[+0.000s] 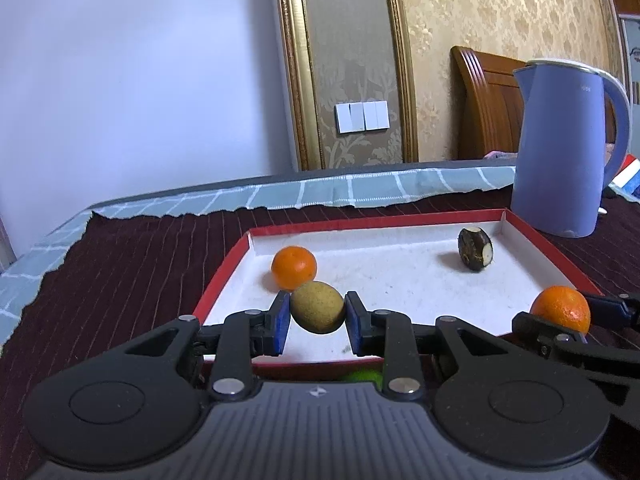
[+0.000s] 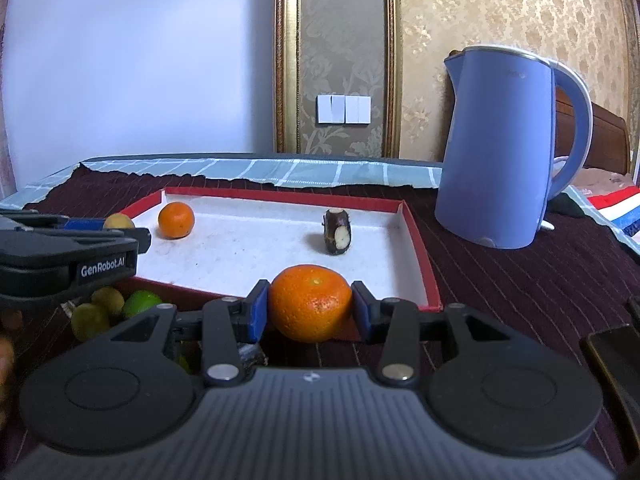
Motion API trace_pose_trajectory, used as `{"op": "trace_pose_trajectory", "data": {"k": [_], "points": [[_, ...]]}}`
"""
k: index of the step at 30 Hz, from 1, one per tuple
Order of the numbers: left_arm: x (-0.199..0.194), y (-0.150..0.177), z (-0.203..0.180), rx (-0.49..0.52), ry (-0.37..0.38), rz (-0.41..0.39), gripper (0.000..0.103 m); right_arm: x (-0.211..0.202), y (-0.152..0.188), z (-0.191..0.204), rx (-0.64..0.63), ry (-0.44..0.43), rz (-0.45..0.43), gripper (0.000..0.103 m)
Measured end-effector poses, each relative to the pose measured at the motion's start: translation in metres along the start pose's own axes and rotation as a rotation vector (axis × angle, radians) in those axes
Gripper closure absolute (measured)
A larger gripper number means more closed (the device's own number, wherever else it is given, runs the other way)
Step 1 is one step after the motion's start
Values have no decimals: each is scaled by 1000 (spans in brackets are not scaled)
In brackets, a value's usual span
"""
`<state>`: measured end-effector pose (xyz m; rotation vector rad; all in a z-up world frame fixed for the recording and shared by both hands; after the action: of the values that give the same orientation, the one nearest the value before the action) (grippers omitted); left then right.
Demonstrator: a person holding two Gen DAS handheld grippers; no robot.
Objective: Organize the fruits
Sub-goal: 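Lift the brown ball and orange with both tools over the tray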
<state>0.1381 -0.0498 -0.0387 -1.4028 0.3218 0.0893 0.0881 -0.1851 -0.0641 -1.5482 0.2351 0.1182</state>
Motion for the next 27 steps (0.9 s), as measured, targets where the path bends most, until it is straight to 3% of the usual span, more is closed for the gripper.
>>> {"op": "trace_pose_trajectory", "data": {"k": [18,27], "points": [[34,-25,11,-18,-51,-23,74,32,-23,8,-50,-26,-21,62],[49,-19,15,-28,-63,-9,74,53,-29,9,-63,-24,-37,62]]}}
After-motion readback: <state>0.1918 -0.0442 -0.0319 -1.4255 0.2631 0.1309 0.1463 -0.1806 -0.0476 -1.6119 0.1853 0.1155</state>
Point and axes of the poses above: each gripper's, at about its wrist camera, not at the fingertips, and x roughly the way its jaws point, z to its left, y to its underside, the point moved 10 cm from there along x, roughly the way its jaws point, and after that the axes turned 9 degrees about -z, right-handed, at the moved point
